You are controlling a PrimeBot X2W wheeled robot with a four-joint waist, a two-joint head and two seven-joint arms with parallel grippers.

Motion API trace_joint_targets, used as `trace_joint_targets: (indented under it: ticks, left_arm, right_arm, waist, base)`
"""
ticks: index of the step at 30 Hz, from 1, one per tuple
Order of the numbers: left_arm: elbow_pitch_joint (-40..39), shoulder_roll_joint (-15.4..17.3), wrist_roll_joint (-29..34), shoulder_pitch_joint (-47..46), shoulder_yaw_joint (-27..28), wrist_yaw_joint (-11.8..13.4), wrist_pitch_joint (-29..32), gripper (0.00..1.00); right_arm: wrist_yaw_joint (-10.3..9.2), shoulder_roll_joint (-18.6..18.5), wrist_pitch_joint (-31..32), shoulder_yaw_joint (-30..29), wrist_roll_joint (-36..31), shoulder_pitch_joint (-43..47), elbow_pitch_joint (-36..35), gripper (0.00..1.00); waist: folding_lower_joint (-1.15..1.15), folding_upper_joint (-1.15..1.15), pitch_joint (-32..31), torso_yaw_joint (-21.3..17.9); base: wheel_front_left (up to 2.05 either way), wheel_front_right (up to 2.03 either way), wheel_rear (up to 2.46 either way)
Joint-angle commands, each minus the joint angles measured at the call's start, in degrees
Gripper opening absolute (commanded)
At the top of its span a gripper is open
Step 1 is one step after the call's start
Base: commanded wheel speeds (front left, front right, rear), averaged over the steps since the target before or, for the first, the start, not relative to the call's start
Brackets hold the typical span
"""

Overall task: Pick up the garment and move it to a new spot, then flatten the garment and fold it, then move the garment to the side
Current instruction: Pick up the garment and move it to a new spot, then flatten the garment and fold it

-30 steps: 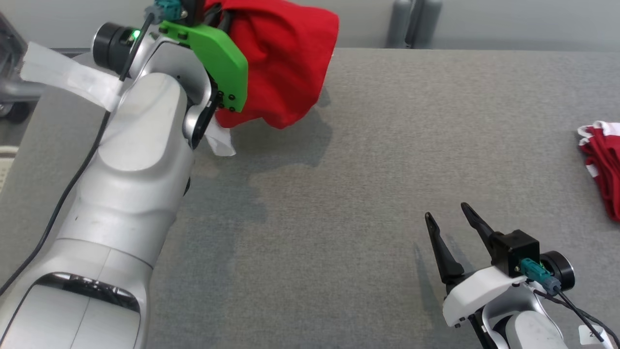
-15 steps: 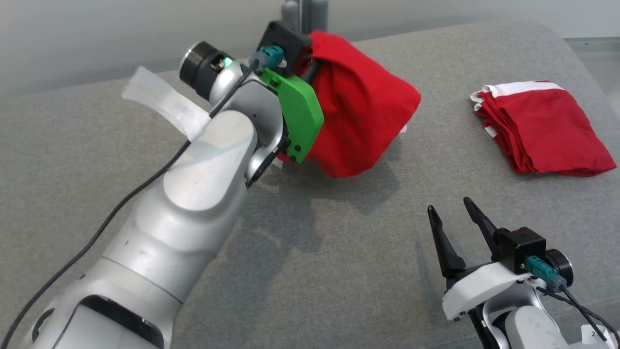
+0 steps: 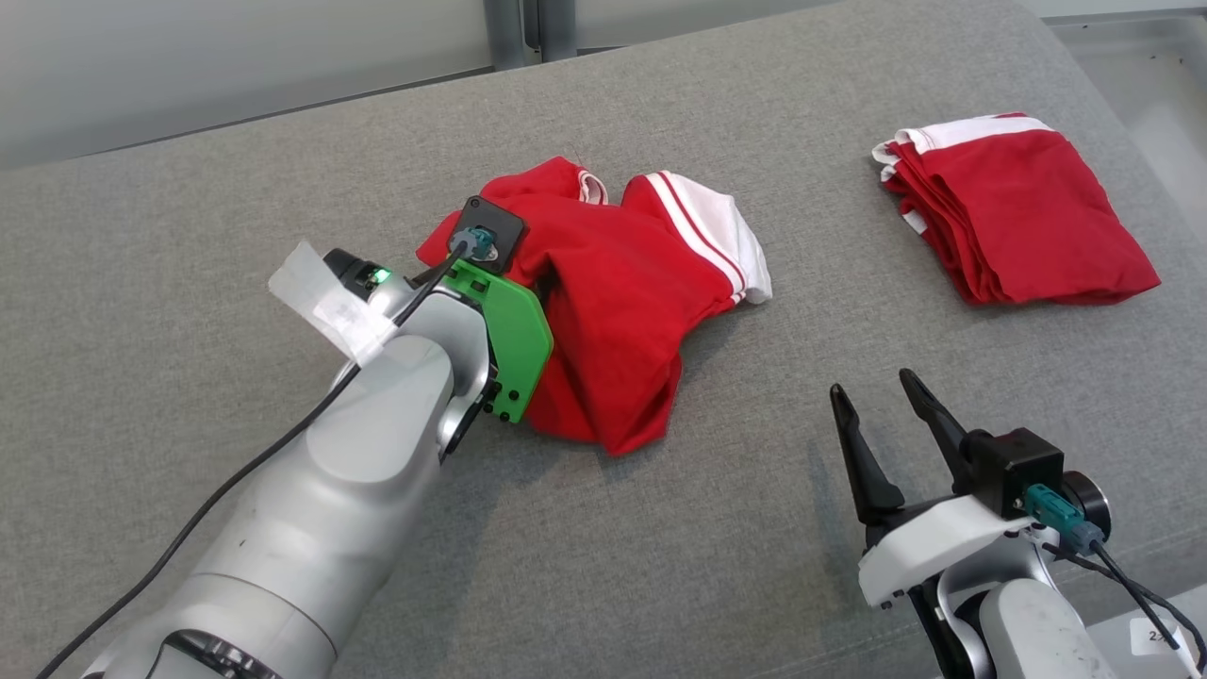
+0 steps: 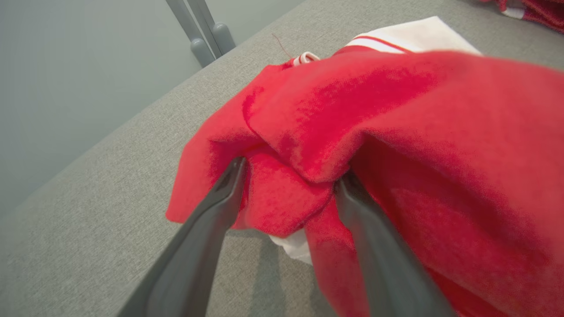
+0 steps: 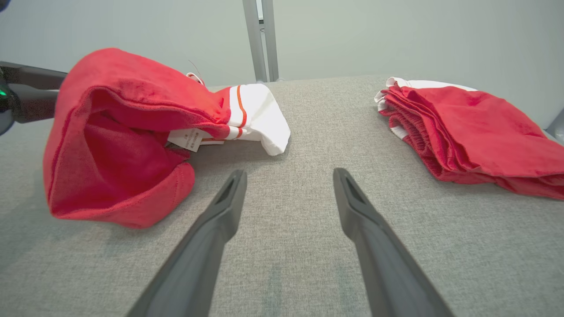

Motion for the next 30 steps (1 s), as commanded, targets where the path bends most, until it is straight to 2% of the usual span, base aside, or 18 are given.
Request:
trace_joint_targets:
  ticks: [1,7,12,16,22,25,26,30]
  left_arm:
    - [0.43,0.49,-0.35,0.53,0.50,0.94,-0.59,1.00]
    - [-0.39,1.17,-2.55,1.66,3.49,4.31,-4.45,1.00]
    - [-5.60,1.70,-3.22,2.69,4.41,5.02,-7.41,1.00]
    - [-11.60,1.41,-2.44,3.54,2.74,5.01,-6.51,1.00]
    - [-19.08,0.86,-0.77,3.73,-1.84,4.58,0.34,1.00]
    - [-19.48,0.57,0.28,2.70,-5.17,4.04,6.25,1.00]
    - [-19.40,0.18,1.03,1.49,-7.37,3.50,10.07,1.00]
    - [-18.45,-0.01,2.89,-1.11,-11.08,2.75,15.33,1.00]
  right_arm:
    - [-0.04,0.00,-0.33,-0.51,-0.13,-0.27,0.23,1.00]
    - [-0.04,-0.01,0.02,-1.28,-0.62,0.94,0.37,1.00]
    - [-0.04,-0.02,0.53,-1.22,-0.69,2.03,0.25,1.00]
    - [-0.05,-0.02,1.03,-1.07,-0.76,2.69,-0.19,1.00]
    - [-0.05,-0.02,1.36,-0.78,-0.46,3.00,-0.87,1.00]
    - [-0.04,-0.01,1.42,-0.37,-0.11,2.57,-1.05,1.00]
    - [-0.05,-0.02,1.24,-0.26,0.11,2.15,-1.10,1.00]
    - [-0.04,0.00,0.36,0.12,0.86,1.45,-0.56,1.00]
  waist:
    - [0.00,0.00,-0.81,0.97]
    - [0.00,0.00,-3.19,3.19]
    - [0.00,0.00,-5.14,4.21]
    - [0.00,0.00,-6.18,4.11]
    - [0.00,0.00,-6.05,1.80]
    - [0.00,0.00,-5.17,-0.46]
    - [0.00,0.00,-4.39,-2.29]
    - [0.00,0.00,-2.36,-6.33]
  base:
    - [0.00,0.00,0.00]
    - [0.00,0.00,0.00]
    - [0.00,0.00,0.00]
    - [0.00,0.00,0.00]
    - [0.00,0.00,0.00]
    - [0.00,0.00,0.00]
    - [0.00,0.00,0.00]
    - [0.00,0.00,0.00]
